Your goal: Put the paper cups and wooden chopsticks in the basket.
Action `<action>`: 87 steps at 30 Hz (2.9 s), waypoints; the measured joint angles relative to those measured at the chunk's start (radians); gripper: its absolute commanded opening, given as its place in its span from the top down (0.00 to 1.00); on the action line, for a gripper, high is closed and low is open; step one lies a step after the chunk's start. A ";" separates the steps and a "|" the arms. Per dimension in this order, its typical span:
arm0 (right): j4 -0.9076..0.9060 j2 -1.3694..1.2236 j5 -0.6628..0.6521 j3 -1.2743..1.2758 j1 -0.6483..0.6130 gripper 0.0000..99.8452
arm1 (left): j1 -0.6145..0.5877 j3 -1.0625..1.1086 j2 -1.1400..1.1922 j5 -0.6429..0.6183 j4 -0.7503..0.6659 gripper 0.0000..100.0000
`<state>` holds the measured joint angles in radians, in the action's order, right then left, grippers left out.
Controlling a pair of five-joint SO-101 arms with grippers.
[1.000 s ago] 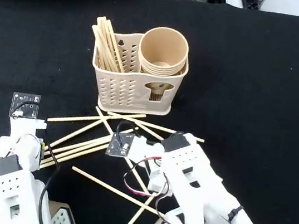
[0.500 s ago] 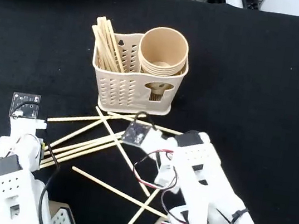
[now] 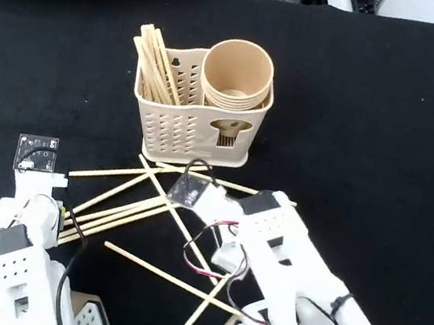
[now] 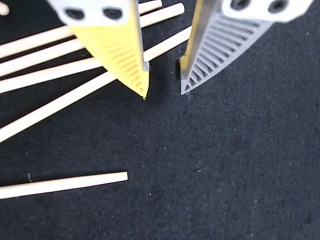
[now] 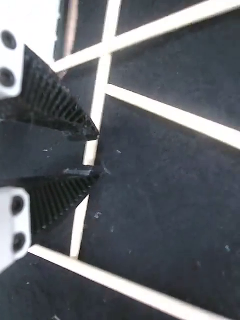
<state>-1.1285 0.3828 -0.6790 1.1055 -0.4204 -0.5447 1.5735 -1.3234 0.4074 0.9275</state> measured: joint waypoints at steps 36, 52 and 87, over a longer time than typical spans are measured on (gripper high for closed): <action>-0.193 -0.015 -0.249 -0.068 0.219 0.99 | 0.000 0.000 0.000 0.000 0.000 0.88; -0.006 -0.155 0.011 -0.086 0.052 0.99 | 0.000 0.000 0.000 0.000 0.000 0.88; 0.002 -0.110 0.374 -0.190 -0.114 0.83 | 0.000 0.000 0.000 0.000 0.000 0.88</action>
<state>-1.1270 0.2723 -0.3046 0.9152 -0.5340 -0.5447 1.5735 -1.3234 0.4074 0.9275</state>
